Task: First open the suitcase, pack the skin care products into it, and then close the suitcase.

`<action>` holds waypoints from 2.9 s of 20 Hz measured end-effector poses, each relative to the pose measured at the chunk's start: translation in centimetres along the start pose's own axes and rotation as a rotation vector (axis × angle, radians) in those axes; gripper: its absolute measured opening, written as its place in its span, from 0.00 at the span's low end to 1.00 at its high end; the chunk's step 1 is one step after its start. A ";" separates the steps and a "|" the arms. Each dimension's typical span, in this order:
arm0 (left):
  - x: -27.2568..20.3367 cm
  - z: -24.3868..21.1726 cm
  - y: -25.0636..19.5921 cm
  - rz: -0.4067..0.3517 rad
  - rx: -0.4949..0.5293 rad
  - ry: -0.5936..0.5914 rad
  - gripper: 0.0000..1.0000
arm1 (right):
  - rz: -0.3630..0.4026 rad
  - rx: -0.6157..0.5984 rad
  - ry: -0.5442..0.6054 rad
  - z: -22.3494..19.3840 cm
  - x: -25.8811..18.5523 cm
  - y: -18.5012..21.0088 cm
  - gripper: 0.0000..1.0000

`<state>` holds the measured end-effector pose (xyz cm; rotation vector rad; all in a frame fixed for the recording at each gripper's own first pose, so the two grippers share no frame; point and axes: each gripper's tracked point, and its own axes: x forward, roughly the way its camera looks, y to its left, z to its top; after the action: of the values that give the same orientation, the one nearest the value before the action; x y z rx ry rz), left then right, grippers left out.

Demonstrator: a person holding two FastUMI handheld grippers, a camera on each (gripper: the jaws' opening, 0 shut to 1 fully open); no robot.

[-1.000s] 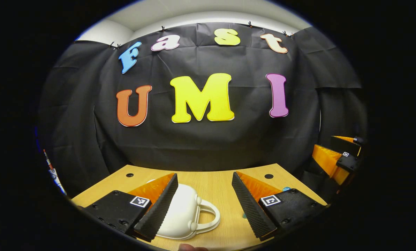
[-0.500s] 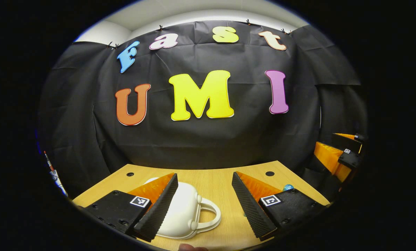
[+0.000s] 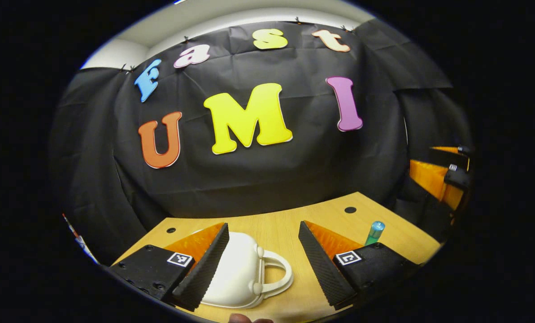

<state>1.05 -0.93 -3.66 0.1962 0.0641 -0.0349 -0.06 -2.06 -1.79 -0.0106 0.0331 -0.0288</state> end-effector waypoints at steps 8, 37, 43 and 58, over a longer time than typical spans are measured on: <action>2.3 -11.1 -2.8 -0.058 0.508 0.222 0.95 | -0.019 -0.004 0.058 -2.9 0.2 -3.0 0.80; 4.3 -4.7 3.2 -0.022 0.350 0.289 0.03 | -0.101 0.000 0.030 -1.8 -1.7 -3.1 0.80; 4.1 1.1 19.6 0.050 0.056 0.143 0.03 | -0.072 -0.002 -0.001 0.5 -1.2 1.9 0.80; 6.5 -23.4 44.3 0.147 -0.663 0.243 0.03 | -0.078 -0.160 0.081 0.8 -1.9 8.5 0.80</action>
<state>7.89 46.95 -18.45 -0.4596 0.2978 0.1564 -1.70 6.51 -1.05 -0.1704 0.1157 -0.1043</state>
